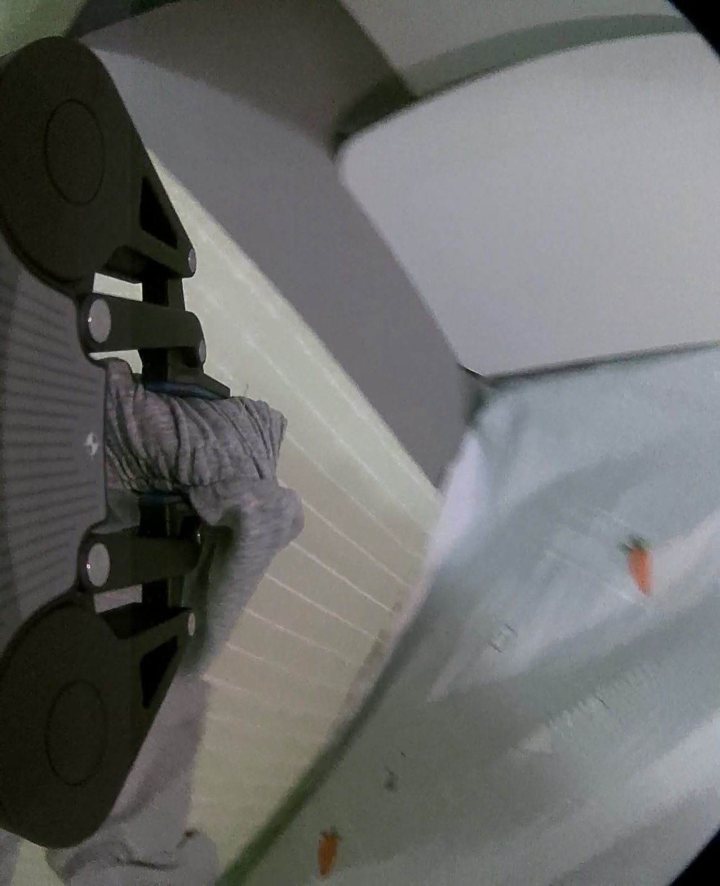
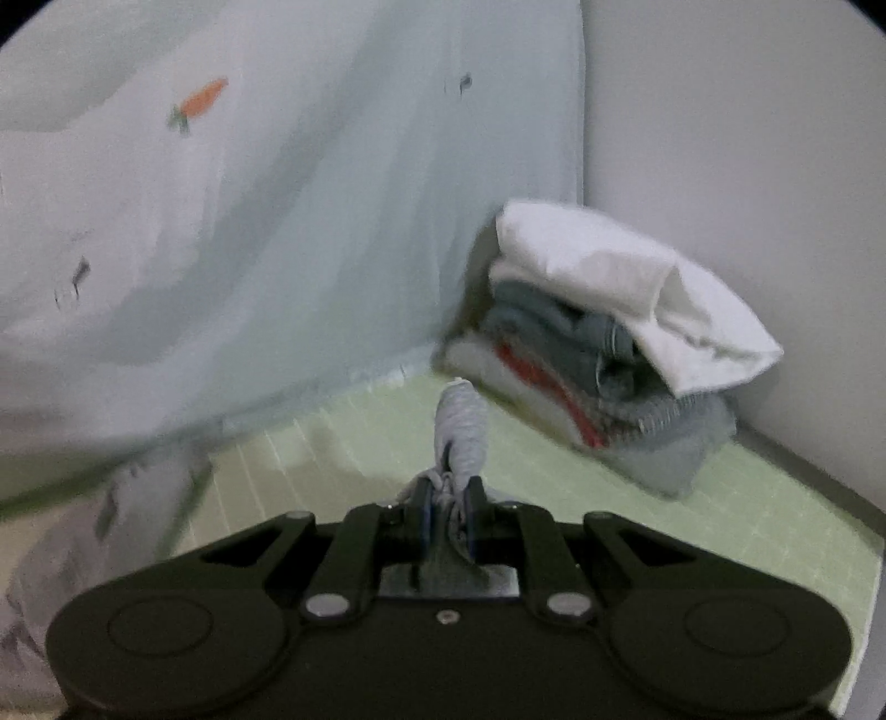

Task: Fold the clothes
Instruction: 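Lower the garment onto the mat and open both grippers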

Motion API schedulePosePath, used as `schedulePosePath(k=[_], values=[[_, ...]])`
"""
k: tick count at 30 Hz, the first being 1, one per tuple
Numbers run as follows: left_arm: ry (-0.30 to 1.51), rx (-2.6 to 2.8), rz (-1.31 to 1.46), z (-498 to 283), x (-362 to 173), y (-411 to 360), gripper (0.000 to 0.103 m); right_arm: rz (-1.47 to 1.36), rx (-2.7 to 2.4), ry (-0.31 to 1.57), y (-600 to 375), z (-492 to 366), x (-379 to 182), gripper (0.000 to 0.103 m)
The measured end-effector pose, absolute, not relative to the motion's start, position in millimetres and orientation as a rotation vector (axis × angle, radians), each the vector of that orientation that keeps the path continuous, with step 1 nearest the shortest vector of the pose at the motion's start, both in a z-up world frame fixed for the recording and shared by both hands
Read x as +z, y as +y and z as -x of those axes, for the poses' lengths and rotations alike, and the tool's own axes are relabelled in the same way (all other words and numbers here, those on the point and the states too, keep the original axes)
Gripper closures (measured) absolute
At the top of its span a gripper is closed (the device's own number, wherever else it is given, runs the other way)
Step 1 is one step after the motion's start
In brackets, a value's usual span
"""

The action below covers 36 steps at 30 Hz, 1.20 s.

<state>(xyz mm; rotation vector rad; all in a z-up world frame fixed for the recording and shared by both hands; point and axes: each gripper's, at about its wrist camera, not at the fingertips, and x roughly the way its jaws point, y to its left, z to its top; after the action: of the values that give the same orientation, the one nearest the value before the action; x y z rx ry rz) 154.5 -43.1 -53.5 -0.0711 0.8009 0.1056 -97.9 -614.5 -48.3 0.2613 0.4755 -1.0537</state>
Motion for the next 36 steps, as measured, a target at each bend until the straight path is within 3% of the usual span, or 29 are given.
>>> schedulePosePath(k=[3, 5, 7, 8, 9, 11, 12, 17, 22, 28, 30, 31, 33, 34, 36], values=[[0.783, 0.092, 0.04, -163.6, -51.2, -52.1, 0.063, -0.258, -1.038, 0.483, -619.8, 94.2, -46.5, 0.089], [0.806, 0.081, 0.004, -172.5, -57.8, -59.2, 0.059, -0.271, -1.023, 0.532, -626.4, 87.8, -52.8, 0.083], [0.873, 0.079, -0.058, -181.2, -70.5, -68.9, 0.054, -0.293, -1.014, 0.595, -629.5, 82.7, -62.0, 0.06], [0.887, 0.089, -0.079, -180.9, -74.4, -72.7, 0.05, -0.302, -1.009, 0.612, -626.8, 83.3, -66.3, 0.055], [0.887, 0.094, -0.086, -176.4, -76.7, -74.1, 0.039, -0.311, -1.004, 0.629, -624.1, 84.0, -70.6, 0.044], [0.902, 0.091, -0.049, -166.7, -83.3, -72.3, 0.021, -0.337, -0.993, 0.665, -618.5, 86.1, -81.0, 0.031], [0.927, 0.094, -0.01, -162.7, -88.5, -69.3, 0.02, -0.365, -0.986, 0.687, -615.2, 88.2, -89.1, 0.029], [1.08, 0.122, 0.19, -145.3, -120.6, -53.7, 0.021, -0.575, -0.933, 0.762, -603.3, 93.0, -130.1, 0.029], [1.171, 0.127, 0.187, -142.2, -152.0, -58.3, 0.024, -0.765, -0.916, 0.753, -605.9, 89.5, -160.8, 0.031], [1.16, 0.204, 0.247, -156.5, -166.0, -57.6, 0.026, -0.929, -0.98, 0.673, -620.4, 94.9, -175.3, 0.05], [1.155, 0.235, 0.271, -162.4, -170.1, -56.5, 0.026, -0.93, -0.964, 0.672, -624.7, 92.1, -174.9, 0.071], [1.153, 0.25, 0.283, -165.4, -172.2, -56.0, 0.029, -0.932, -0.95, 0.668, -627.0, 91.1, -175.0, 0.077], [1.148, 0.281, 0.307, -171.4, -176.3, -54.9, 0.056, -0.933, -0.924, 0.652, -631.7, 90.3, -174.3, 0.1], [1.145, 0.296, 0.319, -174.4, -178.4, -54.4, 0.066, -0.929, -0.916, 0.643, -634.1, 90.4, -172.7, 0.101], [1.126, 0.317, 0.322, -179.2, -175.4, -52.7, 0.099, -0.909, -0.923, 0.609, -637.1, 91.6, -162.4, 0.101]])
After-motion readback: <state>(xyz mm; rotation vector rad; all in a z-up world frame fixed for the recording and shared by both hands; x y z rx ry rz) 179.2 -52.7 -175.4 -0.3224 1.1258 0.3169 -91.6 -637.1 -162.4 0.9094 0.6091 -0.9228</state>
